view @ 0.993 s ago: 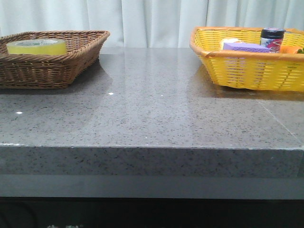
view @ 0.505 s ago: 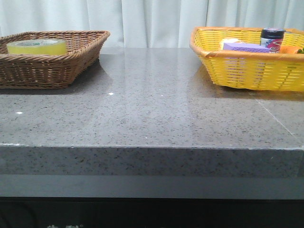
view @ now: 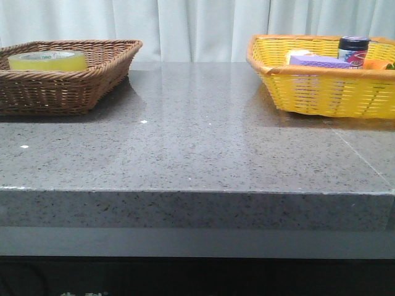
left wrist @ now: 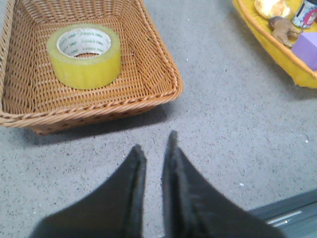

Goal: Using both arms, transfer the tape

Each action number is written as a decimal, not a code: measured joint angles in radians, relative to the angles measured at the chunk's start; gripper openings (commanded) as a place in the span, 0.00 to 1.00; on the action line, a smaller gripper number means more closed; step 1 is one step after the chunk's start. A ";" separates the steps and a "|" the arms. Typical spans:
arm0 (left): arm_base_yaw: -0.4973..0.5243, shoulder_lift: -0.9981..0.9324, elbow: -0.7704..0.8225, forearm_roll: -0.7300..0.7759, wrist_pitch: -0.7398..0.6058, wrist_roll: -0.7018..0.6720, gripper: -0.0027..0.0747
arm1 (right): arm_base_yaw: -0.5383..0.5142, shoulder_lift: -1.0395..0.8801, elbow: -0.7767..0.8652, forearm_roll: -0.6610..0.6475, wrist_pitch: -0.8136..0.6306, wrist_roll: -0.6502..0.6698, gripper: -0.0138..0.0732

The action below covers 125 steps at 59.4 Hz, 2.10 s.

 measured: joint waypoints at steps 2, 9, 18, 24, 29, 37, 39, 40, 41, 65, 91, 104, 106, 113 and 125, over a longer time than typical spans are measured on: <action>0.000 0.000 0.000 0.000 -0.009 0.000 0.01 | 0.000 0.000 0.000 0.000 0.001 0.000 0.08; 0.000 0.000 0.000 0.000 -0.024 0.000 0.01 | 0.000 0.000 0.001 0.000 0.007 0.000 0.08; 0.000 0.000 0.000 0.000 -0.026 0.000 0.01 | 0.000 0.000 0.002 0.000 0.010 0.000 0.08; 0.000 0.000 0.000 0.000 -0.026 0.000 0.01 | 0.000 0.000 0.002 0.000 0.010 0.000 0.08; 0.000 0.000 0.000 0.000 -0.026 0.000 0.01 | 0.000 0.000 0.002 0.000 0.010 0.000 0.08; 0.000 -0.008 0.009 0.000 -0.040 0.000 0.01 | 0.000 0.000 0.002 0.000 0.011 0.000 0.08; 0.000 -0.017 0.018 -0.002 -0.049 0.000 0.01 | 0.000 0.000 0.002 0.000 0.011 0.000 0.08; 0.000 -0.026 0.028 -0.002 -0.060 0.000 0.01 | 0.000 0.000 0.002 0.000 0.011 0.000 0.08; 0.000 -0.033 0.036 -0.003 -0.067 0.000 0.01 | 0.000 0.000 0.002 0.000 0.011 0.000 0.08; 0.217 -0.471 0.575 -0.012 -0.490 0.000 0.01 | 0.000 0.000 0.002 0.000 0.012 0.000 0.08; 0.252 -0.622 0.785 -0.050 -0.678 0.000 0.01 | 0.000 0.000 0.002 0.000 0.013 0.000 0.08; 0.252 -0.622 0.785 -0.050 -0.686 0.000 0.01 | 0.000 0.000 0.002 0.000 0.013 0.000 0.08; 0.252 -0.622 0.785 -0.050 -0.686 0.000 0.01 | 0.000 0.000 0.002 0.000 0.013 0.000 0.08; 0.252 -0.622 0.785 -0.050 -0.686 0.000 0.01 | 0.000 0.000 0.002 0.000 0.013 0.000 0.08; 0.252 -0.622 0.785 -0.050 -0.686 0.000 0.01 | 0.000 0.000 0.002 0.000 0.013 0.000 0.08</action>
